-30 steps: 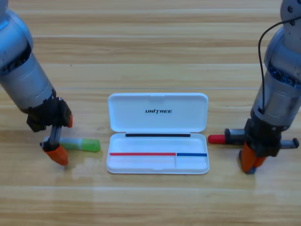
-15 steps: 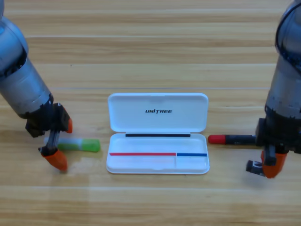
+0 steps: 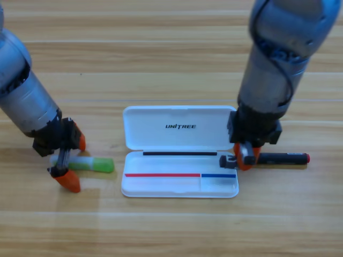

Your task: Clean up eraser and pencils

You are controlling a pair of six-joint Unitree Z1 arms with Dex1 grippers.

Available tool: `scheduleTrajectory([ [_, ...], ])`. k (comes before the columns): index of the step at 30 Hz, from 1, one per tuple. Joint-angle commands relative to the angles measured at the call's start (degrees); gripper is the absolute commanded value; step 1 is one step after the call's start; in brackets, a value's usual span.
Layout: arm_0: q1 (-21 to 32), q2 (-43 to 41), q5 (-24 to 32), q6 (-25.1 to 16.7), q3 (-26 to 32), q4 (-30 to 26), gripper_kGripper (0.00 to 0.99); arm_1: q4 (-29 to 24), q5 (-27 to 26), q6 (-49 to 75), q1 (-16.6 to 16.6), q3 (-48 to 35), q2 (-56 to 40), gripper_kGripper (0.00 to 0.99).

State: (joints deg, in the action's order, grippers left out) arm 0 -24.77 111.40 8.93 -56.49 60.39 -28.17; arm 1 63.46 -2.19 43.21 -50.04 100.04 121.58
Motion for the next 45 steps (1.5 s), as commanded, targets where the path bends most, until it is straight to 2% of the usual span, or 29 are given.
scheduleTrajectory([
  [1,2.0,3.6,1.2,-1.3,-2.8,3.6,0.99,0.6,1.3,1.1,-1.8,3.2,7.9,0.0],
  [5,2.5,4.7,1.5,-1.8,-3.4,5.3,0.974,0.6,1.3,1.6,-1.8,4.6,9.2,0.0],
  [9,3.1,5.1,1.9,-2.5,-4.4,7.6,0.856,0.6,1.3,1.8,-1.9,5.3,10.3,0.0],
  [11,3.2,4.9,2.0,-2.7,-5.1,8.7,0.756,0.6,1.3,1.8,-1.9,5.3,10.8,0.0],
  [12,3.4,4.7,2.1,-3.2,-5.4,9.1,0.681,0.6,1.3,1.8,-1.9,5.4,11.0,0.0],
  [14,3.5,4.9,2.3,-4.5,-5.1,8.9,0.466,0.6,1.3,1.8,-1.8,5.4,11.1,0.0],
  [17,3.5,5.0,2.5,-6.4,-4.3,7.9,0.061,0.6,1.3,1.8,-1.8,5.5,11.0,0.0],
  [18,3.5,4.9,2.5,-6.5,-4.1,7.5,0.0,0.6,1.3,1.8,-1.9,5.5,11.0,0.0],
  [24,3.5,2.9,1.4,-6.8,-3.9,5.8,0.0,0.6,1.3,1.7,-1.9,5.5,11.0,0.0],
  [25,3.6,2.3,1.4,-7.1,-3.8,5.1,0.0,0.6,1.3,1.7,-1.8,5.5,11.0,0.08],
  [28,3.7,-0.1,1.5,-7.2,-2.4,1.6,0.0,0.7,1.6,1.4,-1.9,5.3,10.7,0.68],
  [29,3.7,-1.0,1.8,-7.2,-1.5,-0.2,0.0,0.8,1.8,1.3,-1.9,5.3,10.4,0.787],
  [32,3.7,-3.6,2.7,-7.3,2.3,-6.7,0.0,1.5,1.9,1.3,-1.9,5.3,8.9,0.838],
  [37,3.6,-7.7,3.3,-7.0,6.5,-14.0,0.0,3.4,1.8,1.4,-2.0,4.9,4.4,0.876],
  [45,3.6,-11.4,6.7,-4.4,12.1,-21.8,0.0,4.0,1.9,1.4,-0.9,-0.1,-4.1,0.876],
])
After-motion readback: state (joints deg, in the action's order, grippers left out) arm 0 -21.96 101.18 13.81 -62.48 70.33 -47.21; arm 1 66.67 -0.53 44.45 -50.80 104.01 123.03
